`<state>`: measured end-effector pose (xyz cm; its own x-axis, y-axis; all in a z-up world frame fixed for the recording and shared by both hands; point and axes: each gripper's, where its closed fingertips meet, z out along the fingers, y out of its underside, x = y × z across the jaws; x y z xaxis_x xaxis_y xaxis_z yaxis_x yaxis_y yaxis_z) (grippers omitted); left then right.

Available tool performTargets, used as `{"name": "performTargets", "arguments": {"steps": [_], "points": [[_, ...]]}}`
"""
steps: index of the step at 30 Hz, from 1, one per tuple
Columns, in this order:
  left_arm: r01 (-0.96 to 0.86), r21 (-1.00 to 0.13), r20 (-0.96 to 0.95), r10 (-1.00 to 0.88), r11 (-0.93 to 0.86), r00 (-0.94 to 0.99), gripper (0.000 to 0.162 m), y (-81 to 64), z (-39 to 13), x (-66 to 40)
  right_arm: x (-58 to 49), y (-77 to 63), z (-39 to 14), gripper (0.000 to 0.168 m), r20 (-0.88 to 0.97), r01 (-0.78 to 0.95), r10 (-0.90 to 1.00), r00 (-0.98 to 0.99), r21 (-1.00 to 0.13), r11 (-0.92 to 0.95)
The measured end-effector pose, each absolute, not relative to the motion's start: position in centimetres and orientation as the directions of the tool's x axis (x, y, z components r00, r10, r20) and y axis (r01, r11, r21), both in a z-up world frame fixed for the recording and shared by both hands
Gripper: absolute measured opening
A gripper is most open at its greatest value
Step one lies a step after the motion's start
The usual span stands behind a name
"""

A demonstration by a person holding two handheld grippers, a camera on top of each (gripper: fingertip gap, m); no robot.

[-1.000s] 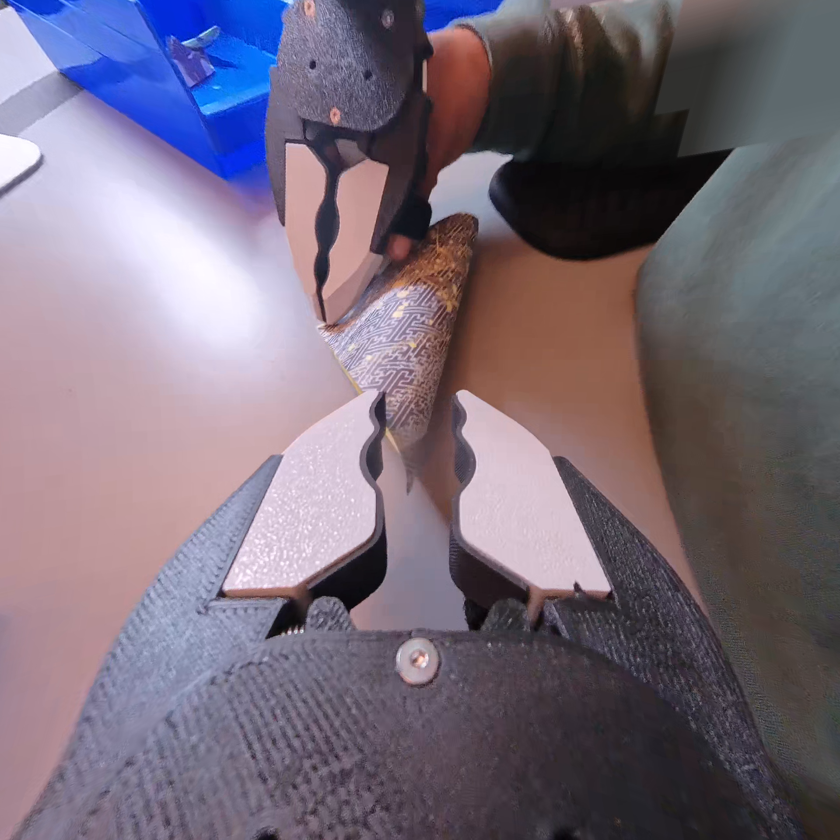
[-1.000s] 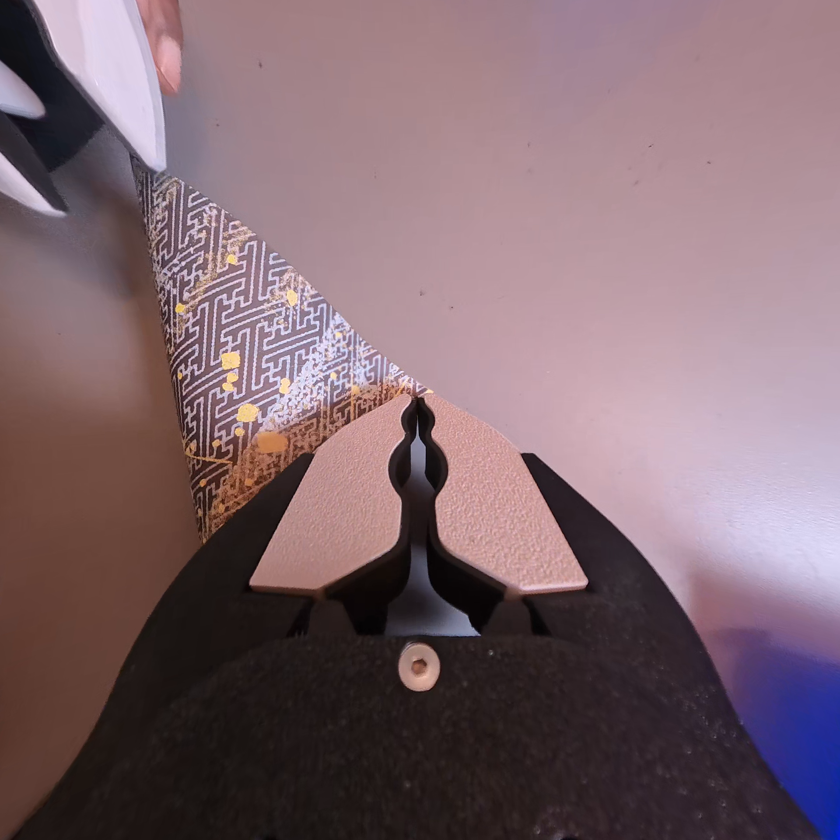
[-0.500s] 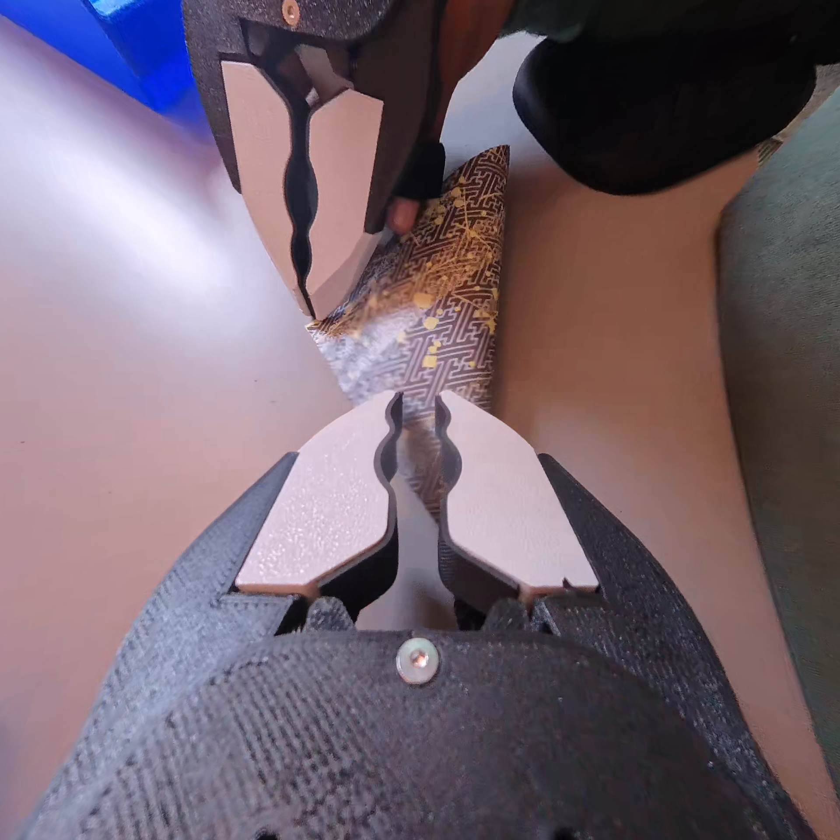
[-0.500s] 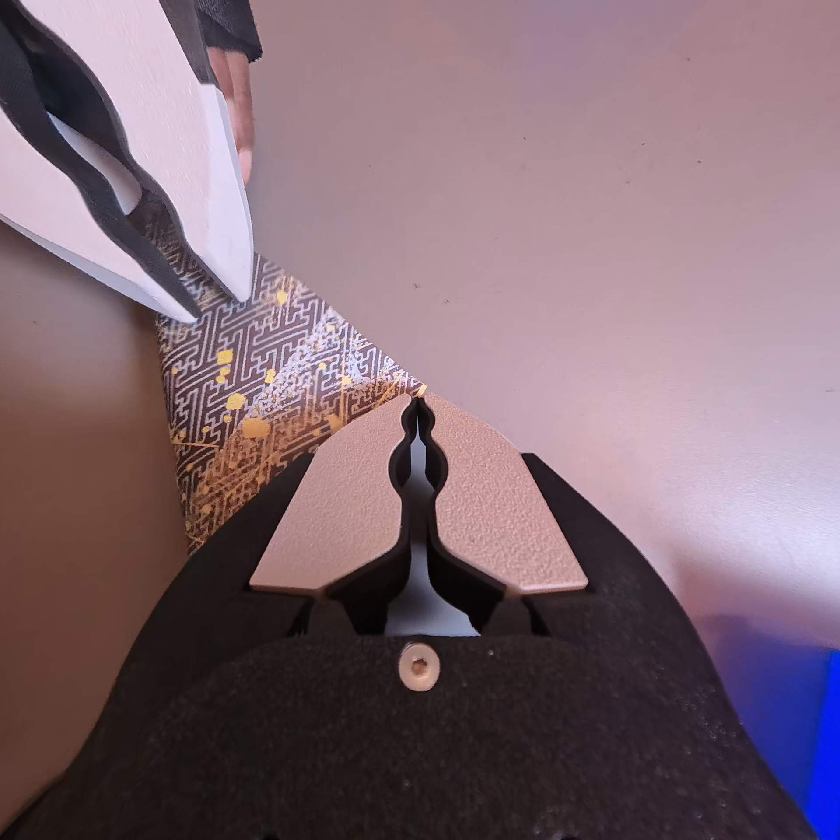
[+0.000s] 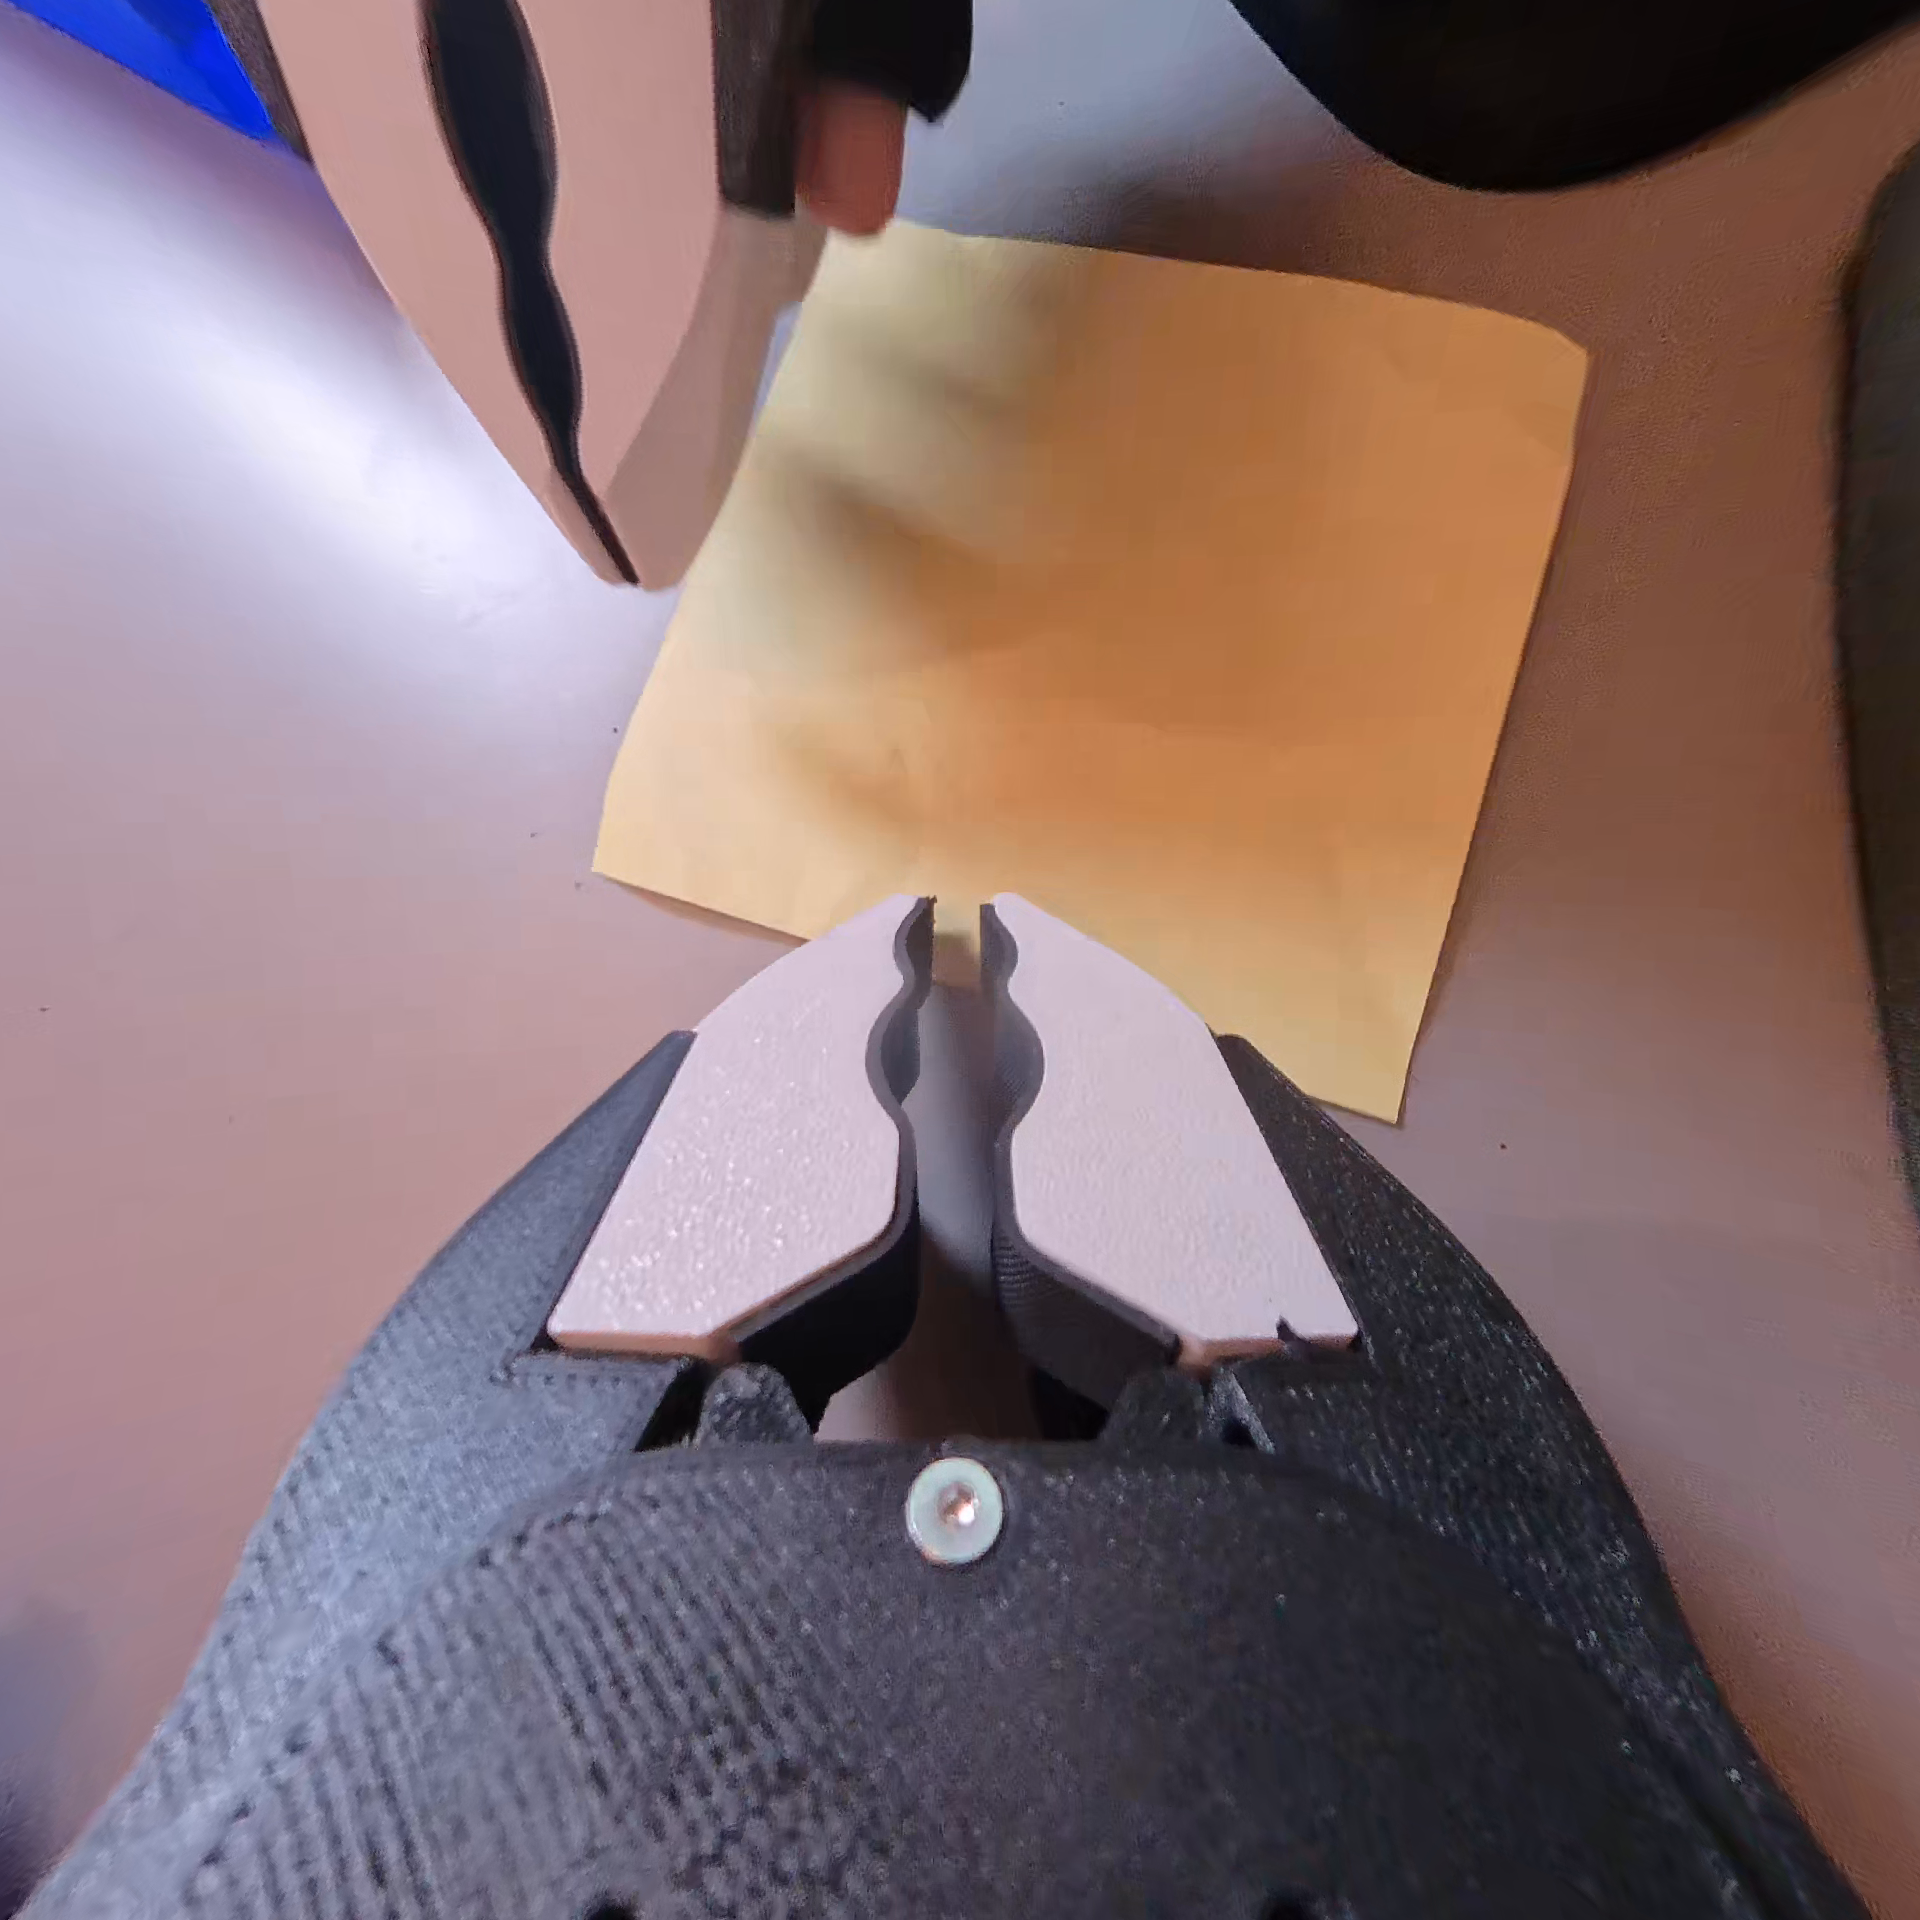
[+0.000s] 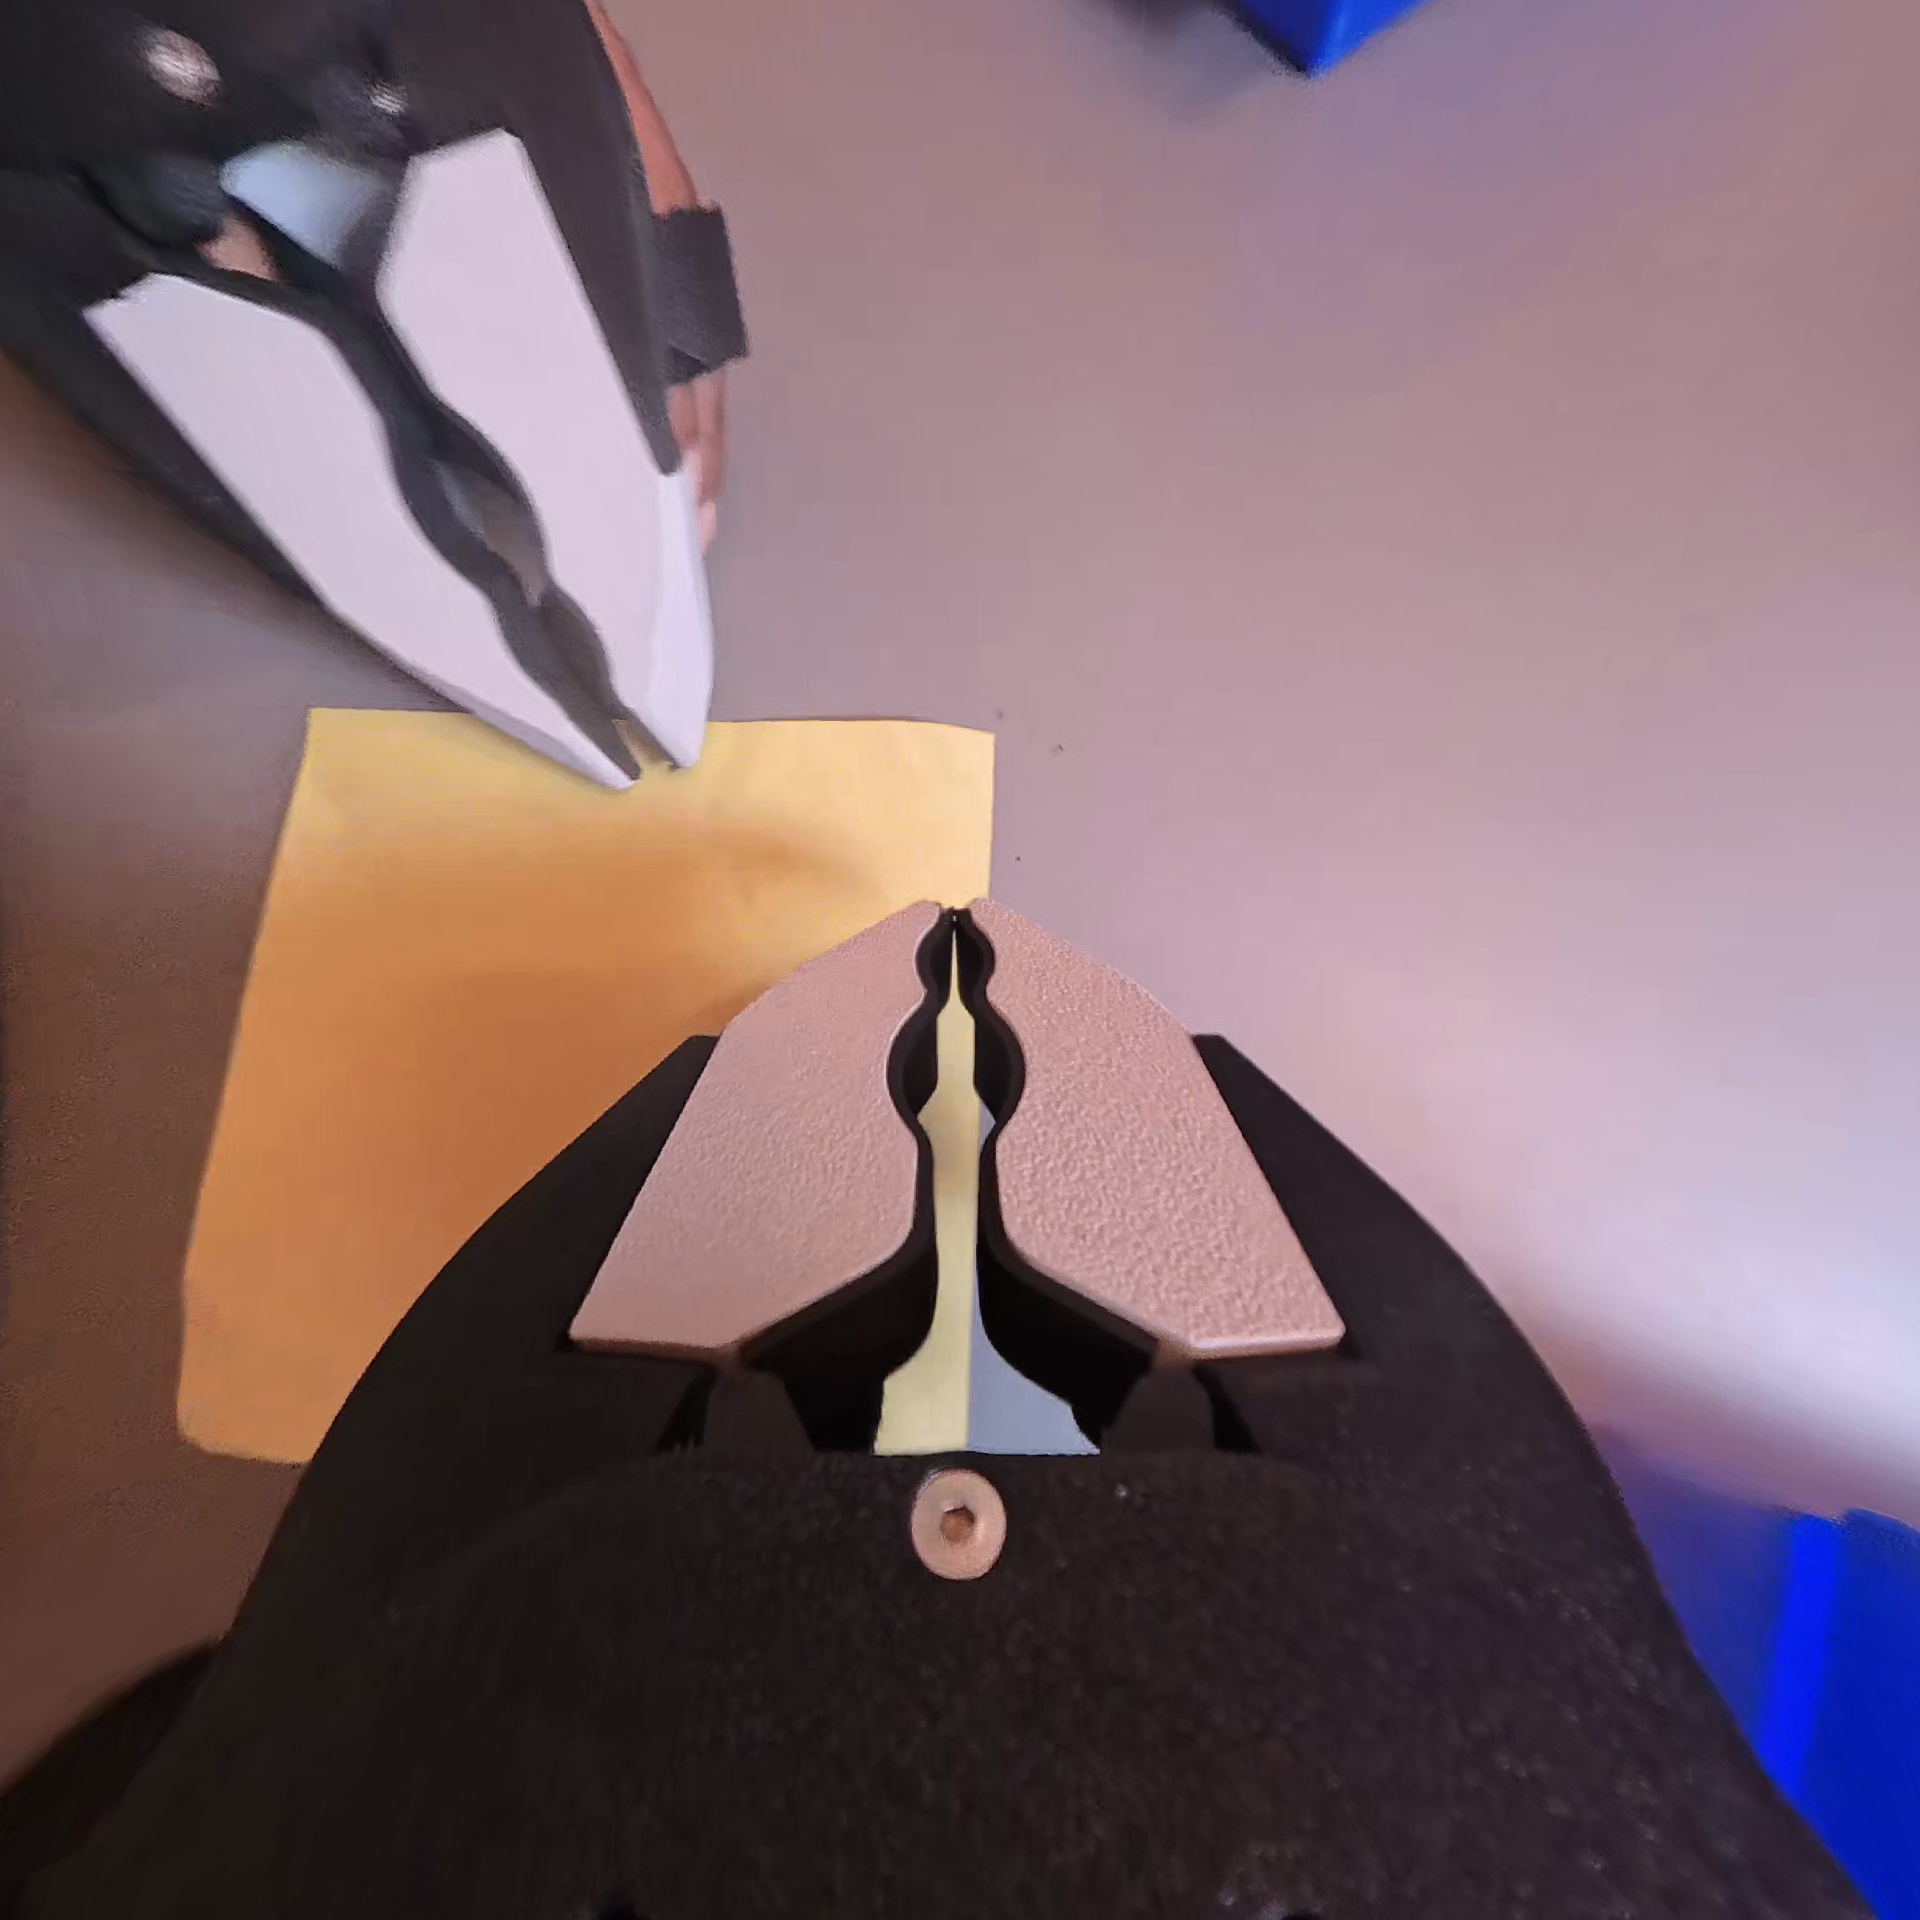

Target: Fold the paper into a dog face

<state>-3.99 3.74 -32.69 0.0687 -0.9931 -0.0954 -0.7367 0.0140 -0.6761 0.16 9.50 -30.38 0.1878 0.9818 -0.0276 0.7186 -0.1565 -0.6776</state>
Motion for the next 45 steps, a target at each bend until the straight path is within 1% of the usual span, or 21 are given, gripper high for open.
{"name": "performTargets", "arguments": {"steps": [3, 6, 9, 11, 12, 14, 17, 19, 27, 28, 29, 30, 31, 33, 34, 35, 37, 40, 44, 45], "points": [[-0.74, -0.672, -0.109, -0.992, 0.024, 0.067, 0.008, 3.8, -32.7, -4.1, 1.1, 7.6, -28.5, 0.009, 0.018, 0.696, 0.998, 0.056, -0.718, -0.026], [-0.743, -0.669, -0.124, -0.99, 0.034, 0.066, 0.006, 4.0, -32.7, -4.2, 3.4, 3.6, -28.1, 0.026, -0.003, 0.693, 0.998, -0.065, -0.72, 0.043], [-0.739, -0.67, -0.141, -0.989, 0.063, 0.044, 0.0, 4.0, -32.8, -4.2, 6.5, -0.2, -29.9, 0.045, 0.043, 0.765, 0.989, -0.139, -0.629, 0.134], [-0.74, -0.667, -0.153, -0.988, 0.079, 0.033, 0.0, 4.1, -32.8, -4.1, 7.6, -2.5, -30.9, 0.056, 0.054, 0.792, 0.984, -0.168, -0.587, 0.167], [-0.743, -0.664, -0.158, -0.987, 0.086, 0.028, 0.0, 4.1, -32.8, -4.0, 7.7, -3.3, -31.2, 0.06, 0.08, 0.798, 0.981, -0.18, -0.572, 0.193], [-0.743, -0.662, -0.169, -0.985, 0.099, 0.019, 0.0, 4.2, -32.7, -3.9, 7.4, -3.9, -31.8, 0.062, 0.146, 0.798, 0.97, -0.195, -0.552, 0.243], [-0.741, -0.662, -0.178, -0.984, 0.109, 0.014, 0.0, 4.2, -32.7, -3.9, 6.4, -4.1, -32.0, 0.058, 0.163, 0.789, 0.968, -0.193, -0.56, 0.252], [-0.741, -0.66, -0.194, -0.981, 0.124, 0.008, 0.0, 4.2, -32.7, -3.9, 6.0, -3.9, -32.2, 0.043, 0.153, 0.787, 0.971, -0.182, -0.569, 0.237], [-0.719, -0.68, -0.198, -0.98, 0.145, -0.01, 0.0, 4.2, -32.7, -3.9, 4.7, -3.4, -32.8, 0.001, 0.104, 0.791, 0.979, -0.176, -0.577, 0.204], [-0.715, -0.684, -0.197, -0.98, 0.144, -0.009, 0.0, 4.2, -32.7, -3.9, 4.7, -3.4, -32.8, 0.0, 0.095, 0.794, 0.98, -0.177, -0.575, 0.199], [-0.712, -0.688, -0.193, -0.981, 0.142, -0.008, 0.0, 4.2, -32.7, -3.9, 4.7, -3.6, -32.7, 0.003, 0.084, 0.795, 0.981, -0.177, -0.575, 0.193], [-0.71, -0.69, -0.192, -0.981, 0.141, -0.008, 0.0, 4.2, -32.7, -3.9, 4.8, -3.9, -32.5, 0.013, 0.06, 0.797, 0.982, -0.179, -0.576, 0.18], [-0.709, -0.691, -0.195, -0.981, 0.145, -0.011, 0.0, 4.2, -32.7, -3.9, 5.0, -4.4, -32.4, 0.027, 0.028, 0.806, 0.983, -0.181, -0.568, 0.165], [-0.706, -0.691, -0.202, -0.979, 0.155, -0.018, 0.0, 4.2, -32.7, -3.9, 5.8, -4.6, -32.8, 0.05, 0.02, 0.842, 0.984, -0.175, -0.516, 0.16], [-0.705, -0.691, -0.202, -0.979, 0.159, -0.022, 0.0, 4.2, -32.7, -4.0, 6.0, -4.7, -33.0, 0.054, 0.015, 0.852, 0.985, -0.171, -0.5, 0.156], [-0.704, -0.692, -0.201, -0.979, 0.162, -0.027, 0.0, 4.2, -32.7, -3.9, 6.1, -4.7, -33.1, 0.055, -0.002, 0.854, 0.986, -0.164, -0.501, 0.141], [-0.702, -0.693, -0.198, -0.98, 0.165, -0.034, 0.0, 4.1, -32.7, -3.9, 5.9, -4.2, -33.0, 0.045, -0.008, 0.849, 0.989, -0.145, -0.515, 0.12], [-0.699, -0.695, -0.201, -0.979, 0.168, -0.036, 0.0, 4.1, -32.7, -4.0, 5.7, -3.3, -33.0, 0.024, -0.014, 0.835, 0.991, -0.134, -0.54, 0.105], [-0.695, -0.697, -0.211, -0.977, 0.178, -0.038, 0.0, 4.2, -32.7, -4.0, 5.2, -3.2, -33.0, 0.006, -0.038, 0.815, 0.989, -0.141, -0.572, 0.094], [-0.695, -0.692, -0.23, -0.972, 0.194, -0.043, 0.001, 4.2, -32.6, -3.9, 5.1, -3.1, -33.0, 0.004, -0.052, 0.812, 0.989, -0.138, -0.577, 0.083]]}}
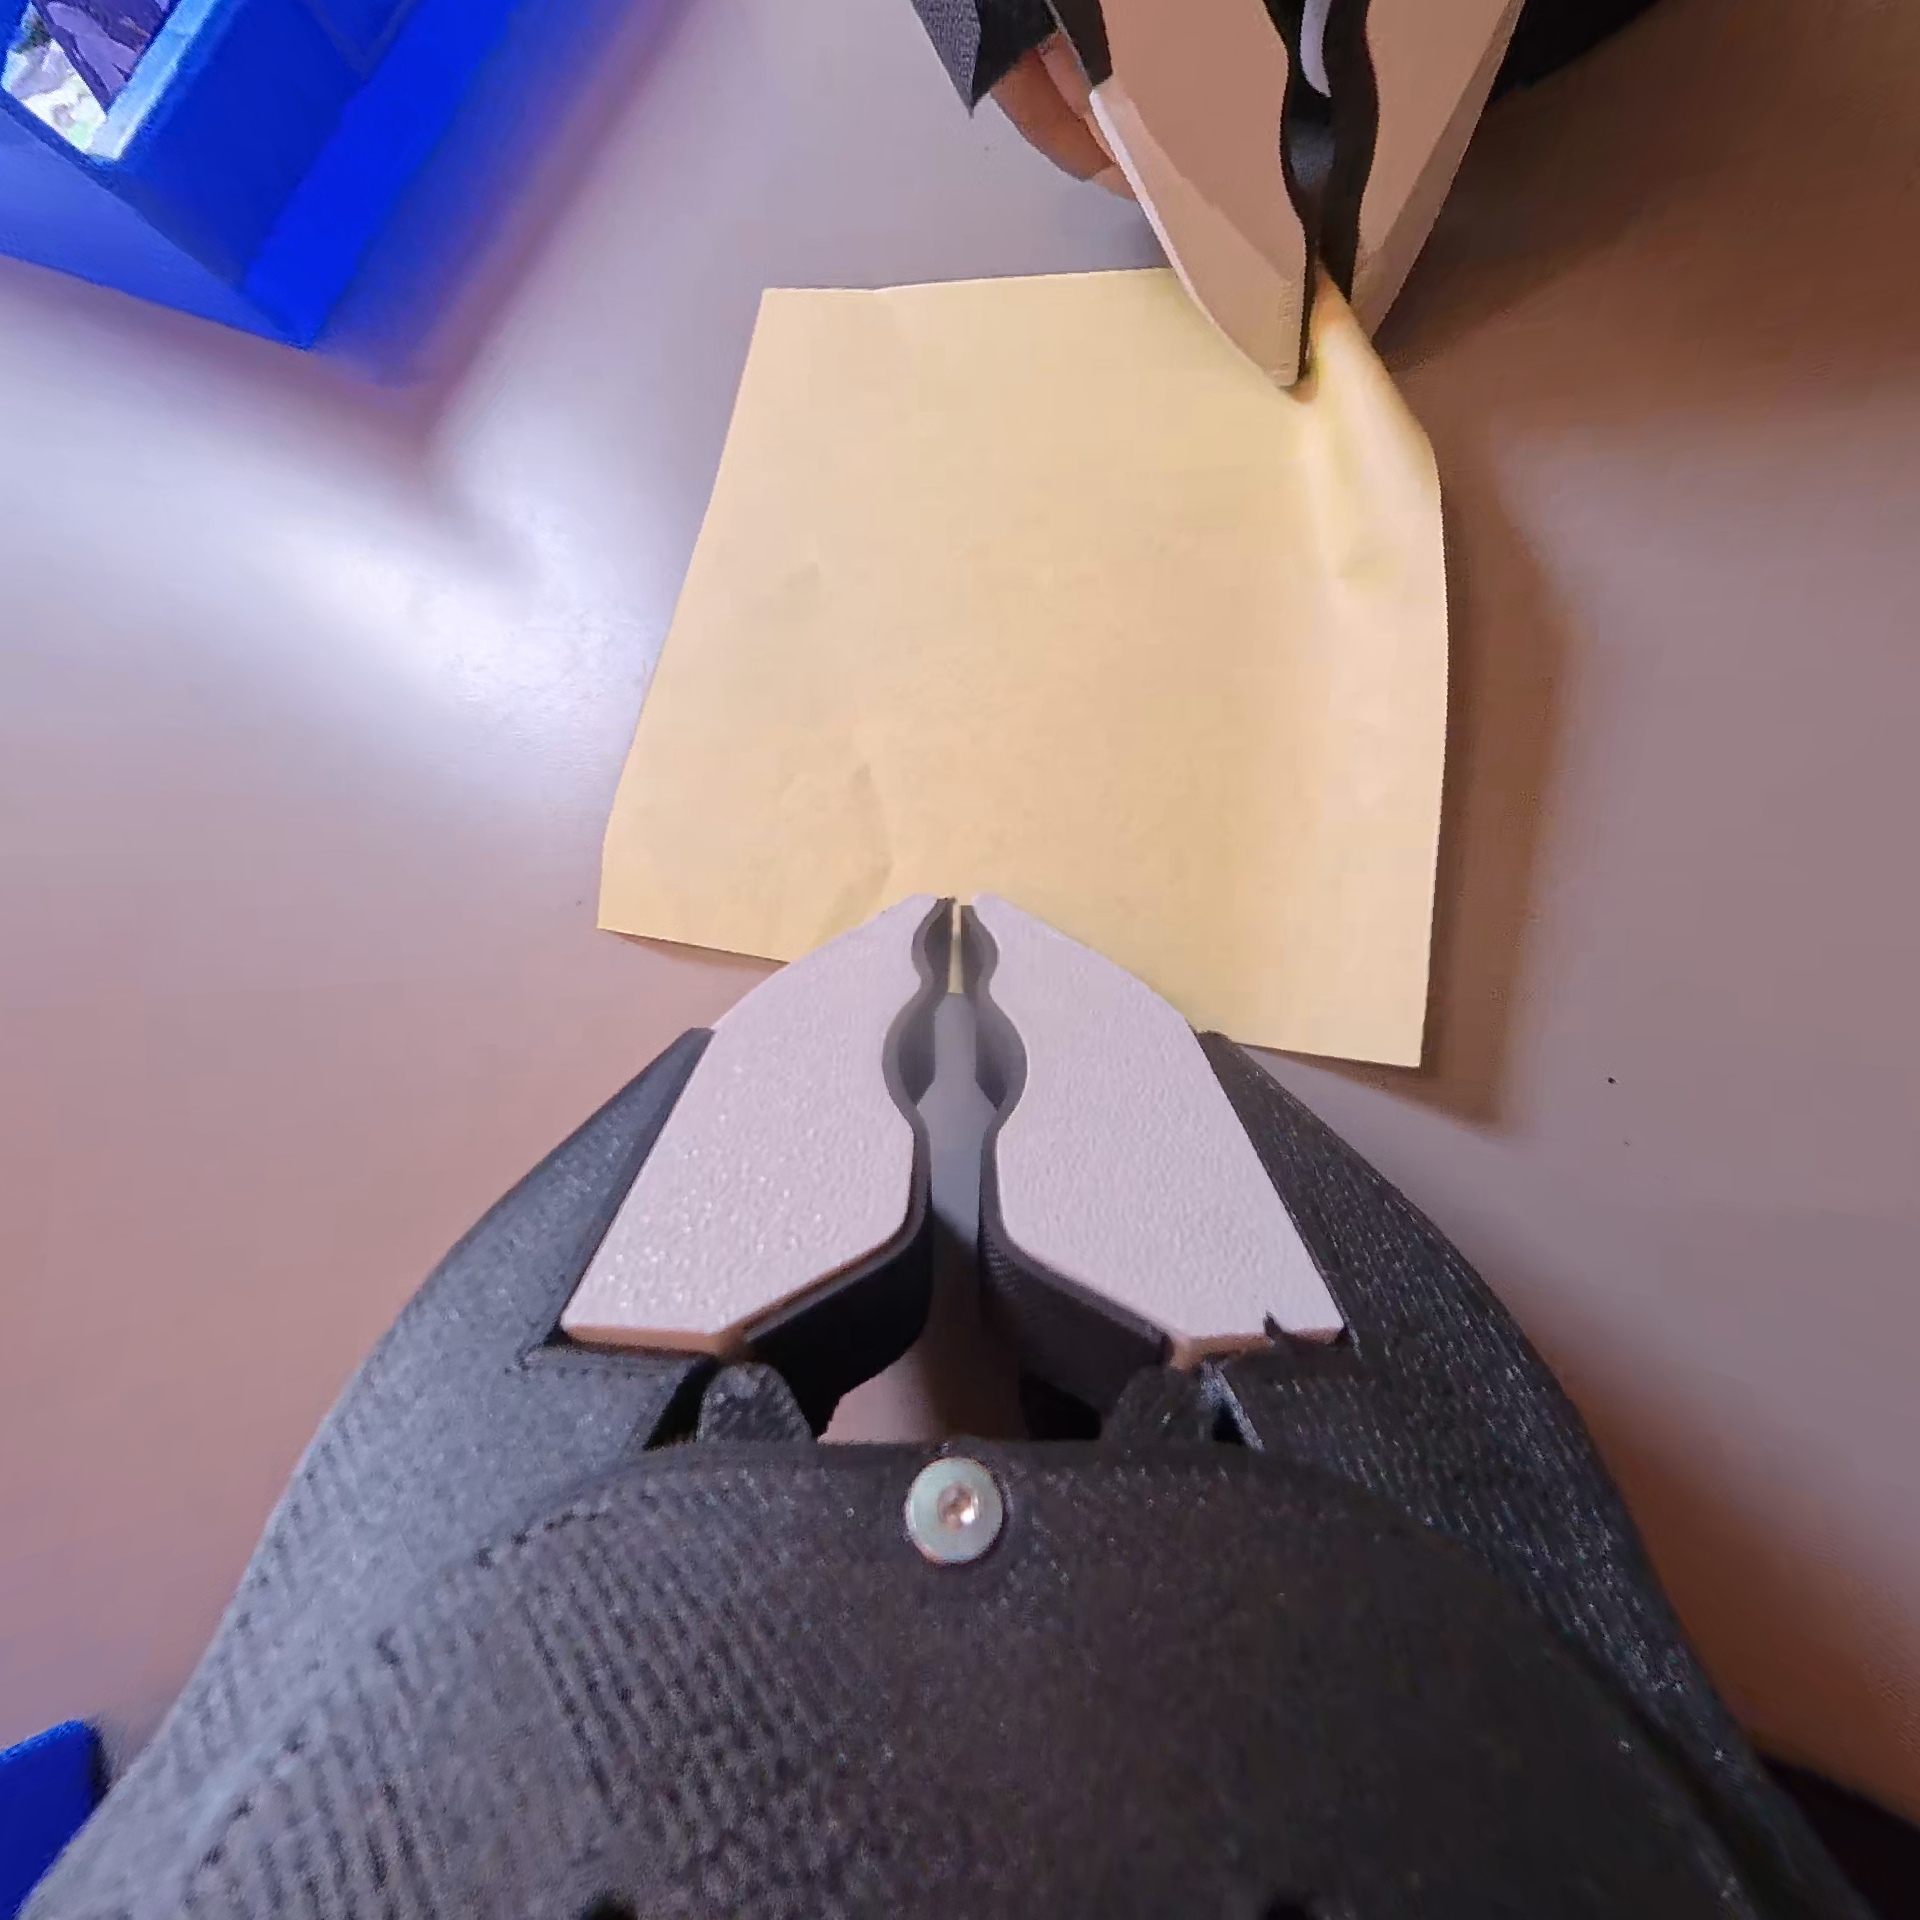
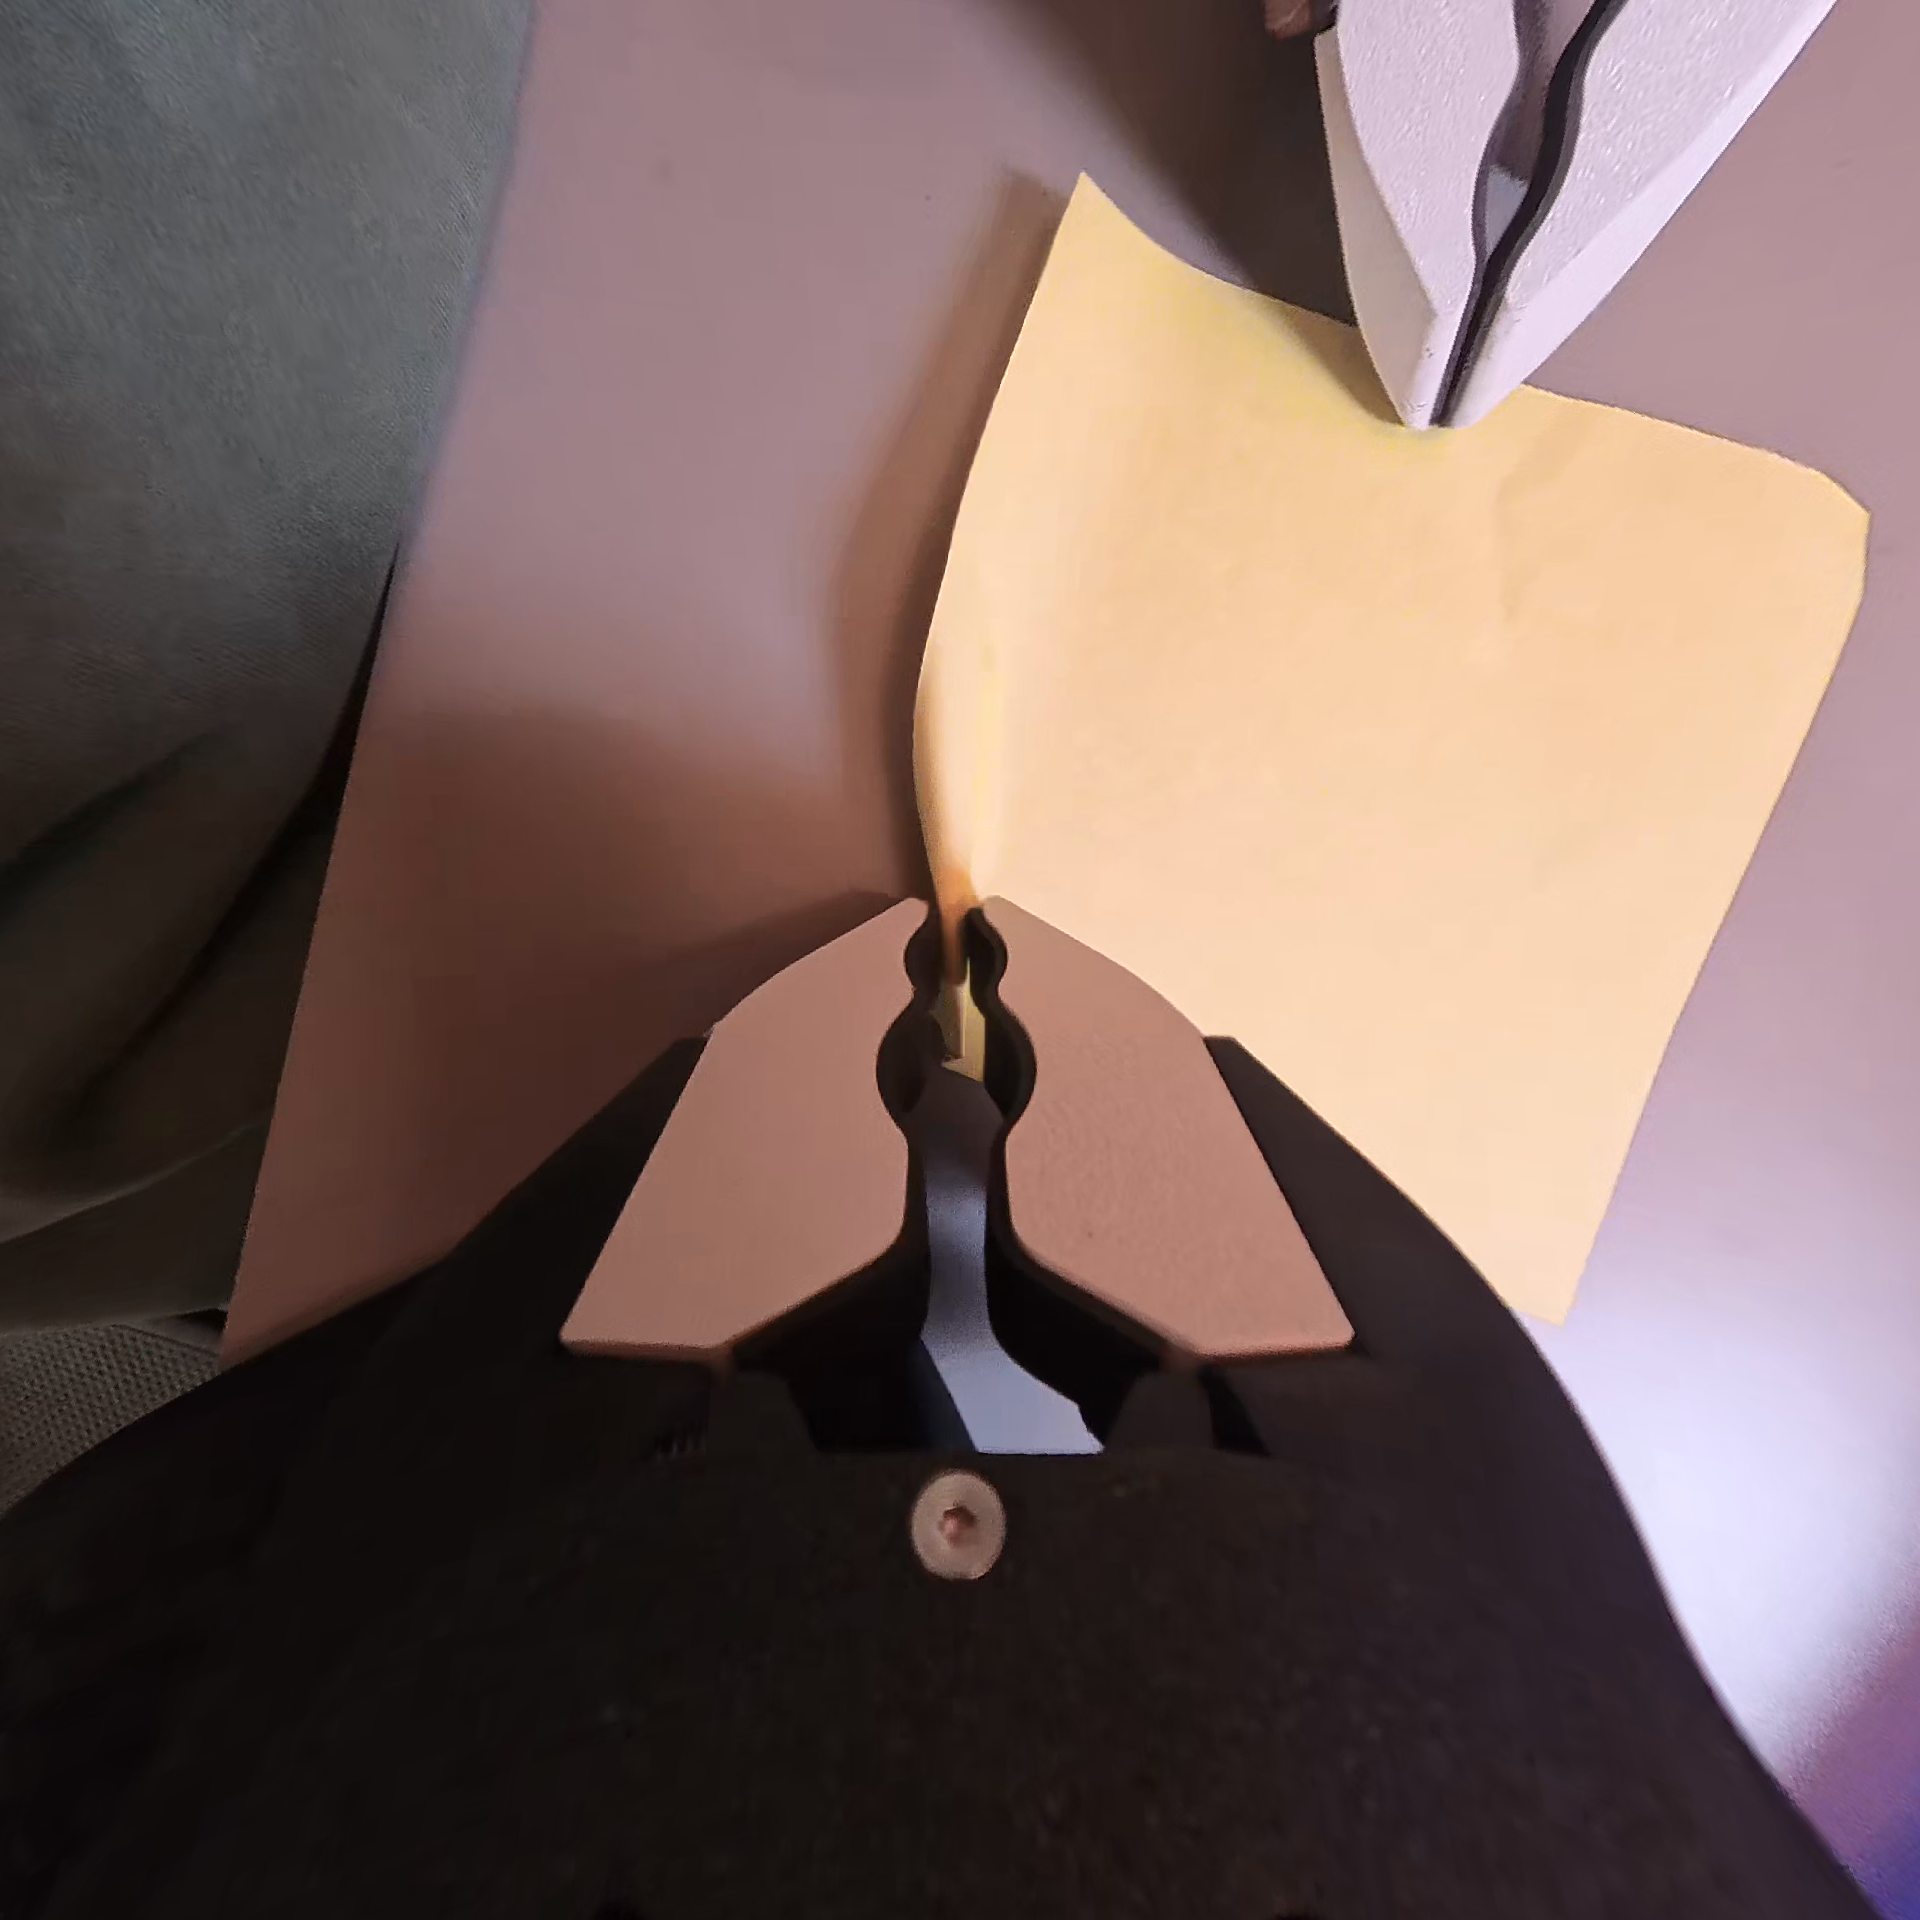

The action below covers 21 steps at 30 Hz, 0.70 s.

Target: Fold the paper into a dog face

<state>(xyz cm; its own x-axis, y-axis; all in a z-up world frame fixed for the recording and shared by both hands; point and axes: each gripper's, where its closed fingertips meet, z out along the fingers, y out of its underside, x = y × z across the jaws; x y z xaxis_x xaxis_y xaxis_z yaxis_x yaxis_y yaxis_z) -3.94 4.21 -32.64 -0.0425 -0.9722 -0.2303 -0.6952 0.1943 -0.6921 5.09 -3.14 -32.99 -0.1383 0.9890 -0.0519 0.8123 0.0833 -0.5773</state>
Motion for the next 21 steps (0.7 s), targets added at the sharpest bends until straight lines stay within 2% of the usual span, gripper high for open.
{"name": "performTargets", "arguments": {"steps": [2, 6, 8, 10, 12, 13, 14, 16, 18, 20, 21], "points": [[-0.678, -0.7, -0.252, -0.966, 0.223, -0.058, 0.017, 4.0, -32.1, -3.8, 4.9, -3.0, -32.7, 0.003, -0.088, 0.806, 0.989, -0.121, -0.59, 0.046], [-0.479, -0.862, -0.122, -0.985, 0.168, -0.125, 0.032, 0.4, -27.3, -2.5, 4.4, -2.8, -31.6, 0.002, -0.221, 0.8, 0.974, -0.047, -0.592, -0.095], [-0.468, -0.864, -0.116, -0.978, 0.184, -0.172, 0.037, -1.3, -26.7, -2.1, 3.8, -2.8, -30.8, 0.002, -0.304, 0.798, 0.953, -0.008, -0.576, -0.177], [-0.546, -0.78, -0.23, -0.951, 0.306, -0.205, 0.031, -1.7, -28.5, -1.8, 2.9, -2.7, -29.7, 0.002, -0.374, 0.782, 0.927, 0.021, -0.572, -0.248], [-0.589, -0.712, -0.327, -0.923, 0.382, -0.203, 0.002, -1.0, -29.6, -1.8, 1.7, -2.7, -27.9, 0.003, -0.436, 0.729, 0.9, 0.003, -0.615, -0.3], [-0.58, -0.726, -0.321, -0.928, 0.37, -0.19, 0.0, -0.8, -29.5, -1.9, 1.3, -2.5, -26.8, 0.009, -0.434, 0.689, 0.901, -0.017, -0.658, -0.304], [-0.57, -0.757, -0.276, -0.947, 0.32, -0.166, 0.0, -0.4, -29.2, -2.0, 1.2, -2.1, -26.1, 0.023, -0.388, 0.654, 0.921, -0.032, -0.705, -0.274], [-0.531, -0.831, -0.132, -0.986, 0.167, -0.105, 0.0, 0.5, -28.3, -2.6, 1.9, -0.6, -25.9, 0.054, -0.131, 0.609, 0.991, -0.028, -0.788, -0.087], [-0.49, -0.872, 0.03, -0.997, 0.012, -0.078, 0.0, 1.0, -27.7, -3.1, 2.4, 0.4, -26.0, 0.062, 0.133, 0.582, 0.991, 0.005, -0.806, 0.105], [-0.487, -0.869, 0.134, -0.989, -0.087, -0.061, 0.0, 1.5, -27.8, -3.3, 1.9, 0.3, -26.0, 0.065, 0.227, 0.554, 0.973, 0.033, -0.815, 0.171], [-0.491, -0.864, 0.174, -0.982, -0.115, -0.076, 0.0, 1.3, -28.0, -3.3, 1.6, 0.6, -25.9, 0.061, 0.264, 0.546, 0.962, 0.066, -0.817, 0.187]]}}
